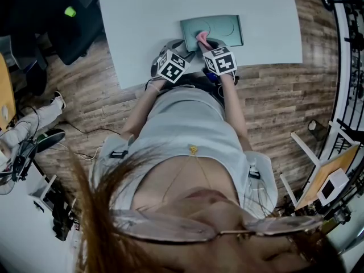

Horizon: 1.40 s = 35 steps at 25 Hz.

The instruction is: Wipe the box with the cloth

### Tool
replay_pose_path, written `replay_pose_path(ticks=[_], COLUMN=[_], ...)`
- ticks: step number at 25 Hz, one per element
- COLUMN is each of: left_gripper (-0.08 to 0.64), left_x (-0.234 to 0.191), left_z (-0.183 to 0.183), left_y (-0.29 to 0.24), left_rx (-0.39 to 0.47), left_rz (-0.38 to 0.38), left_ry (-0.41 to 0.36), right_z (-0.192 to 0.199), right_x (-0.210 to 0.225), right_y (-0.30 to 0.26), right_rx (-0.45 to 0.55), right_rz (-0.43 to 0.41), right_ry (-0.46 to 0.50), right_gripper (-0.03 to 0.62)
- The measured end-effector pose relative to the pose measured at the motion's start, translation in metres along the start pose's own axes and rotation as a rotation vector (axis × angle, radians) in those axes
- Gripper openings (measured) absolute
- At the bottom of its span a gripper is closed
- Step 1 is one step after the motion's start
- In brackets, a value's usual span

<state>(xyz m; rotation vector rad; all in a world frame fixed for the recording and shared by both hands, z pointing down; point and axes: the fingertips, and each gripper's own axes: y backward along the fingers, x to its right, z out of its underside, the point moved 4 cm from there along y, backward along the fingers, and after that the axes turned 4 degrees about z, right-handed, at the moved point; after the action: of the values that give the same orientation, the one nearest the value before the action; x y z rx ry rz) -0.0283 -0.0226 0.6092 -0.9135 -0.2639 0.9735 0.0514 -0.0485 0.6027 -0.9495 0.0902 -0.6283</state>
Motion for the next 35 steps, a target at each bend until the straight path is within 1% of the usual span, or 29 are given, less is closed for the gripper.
replay_pose_path(ticks=[9,15,21,25,26,29,31,35], left_gripper=[0.262,0.262,0.262,0.262,0.262,0.261,0.261,0.261], left_x=[0.000,-0.001,-0.001,0.001,0.001,0.002,0.004,0.006], left_z=[0.001,0.000,0.001,-0.001,-0.002,-0.010,-0.017,-0.029], left_y=[-0.001,0.000,0.000,0.002,0.004,0.010,0.015,0.020], left_rx=[0.000,0.000,0.003,0.009,0.016,0.047,0.074,0.119], left_rz=[0.001,0.007,0.012,0.014,0.013,-0.001,-0.019,-0.042], left_ry=[0.002,0.000,-0.012,-0.016,-0.016,-0.016,-0.011,0.010], right_z=[-0.005,-0.009,-0.010,-0.008,-0.009,-0.010,-0.010,-0.010], right_x=[-0.023,-0.036,-0.041,-0.039,-0.036,-0.020,-0.007,0.018], right_y=[-0.009,-0.015,-0.017,-0.016,-0.014,-0.006,0.003,0.021], right_rx=[-0.020,-0.027,-0.012,0.011,0.018,0.050,0.078,0.120], right_rz=[-0.060,-0.092,-0.088,-0.110,-0.104,-0.051,-0.024,-0.007], right_ry=[0.048,0.063,0.086,0.106,0.116,0.149,0.153,0.164], right_gripper=[0.038,0.038,0.038,0.038,0.038,0.038,0.038,0.038])
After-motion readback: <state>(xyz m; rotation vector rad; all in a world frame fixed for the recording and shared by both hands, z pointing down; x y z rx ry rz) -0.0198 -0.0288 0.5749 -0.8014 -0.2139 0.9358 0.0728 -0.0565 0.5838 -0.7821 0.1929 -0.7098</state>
